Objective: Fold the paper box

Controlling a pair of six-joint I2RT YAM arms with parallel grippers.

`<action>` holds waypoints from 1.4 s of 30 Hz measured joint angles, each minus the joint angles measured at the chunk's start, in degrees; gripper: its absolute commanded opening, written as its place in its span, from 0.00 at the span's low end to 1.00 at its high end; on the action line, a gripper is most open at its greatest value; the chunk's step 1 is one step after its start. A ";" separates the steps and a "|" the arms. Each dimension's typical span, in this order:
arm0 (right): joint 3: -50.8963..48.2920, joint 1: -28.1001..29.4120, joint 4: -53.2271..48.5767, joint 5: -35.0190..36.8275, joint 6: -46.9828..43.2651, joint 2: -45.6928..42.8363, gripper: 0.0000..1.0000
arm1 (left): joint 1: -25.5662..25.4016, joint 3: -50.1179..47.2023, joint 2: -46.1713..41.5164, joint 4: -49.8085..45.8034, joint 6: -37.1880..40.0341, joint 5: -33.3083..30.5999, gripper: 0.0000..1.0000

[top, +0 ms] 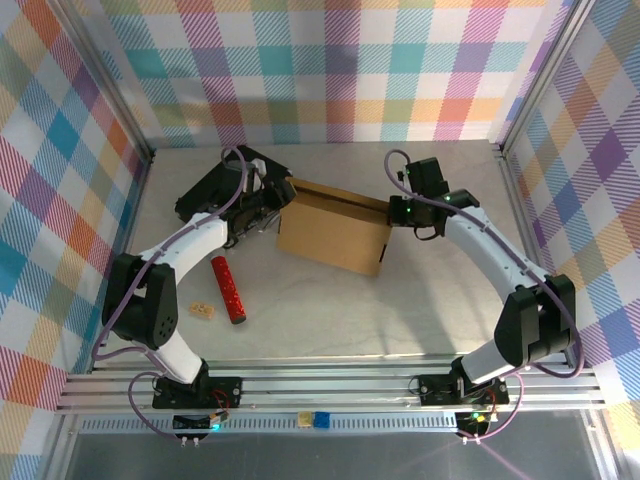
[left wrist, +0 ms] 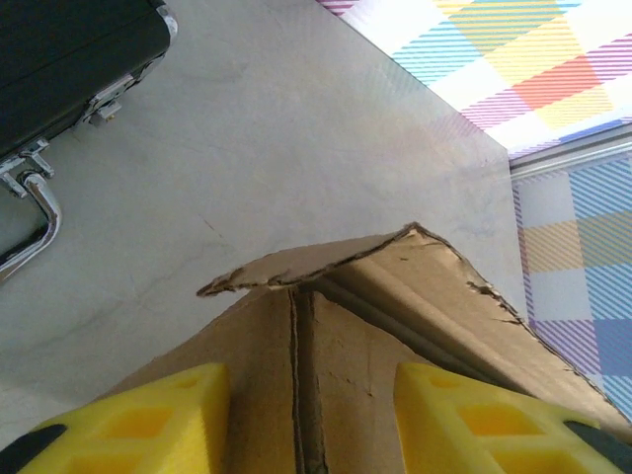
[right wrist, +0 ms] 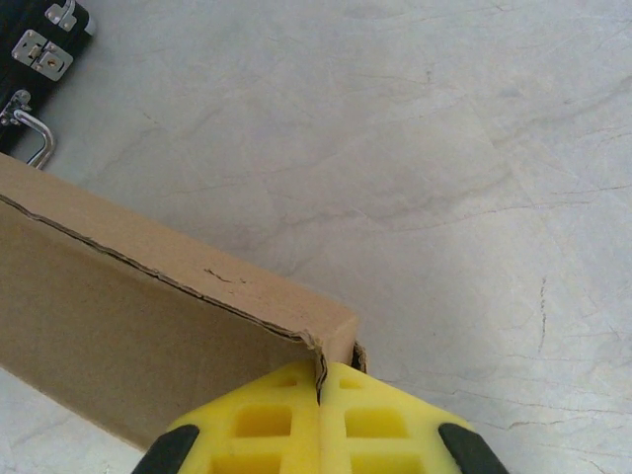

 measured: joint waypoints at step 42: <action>-7.02 5.88 11.58 7.50 -6.10 -3.08 0.00 | 0.94 -0.02 -12.87 -22.10 5.44 -0.17 0.71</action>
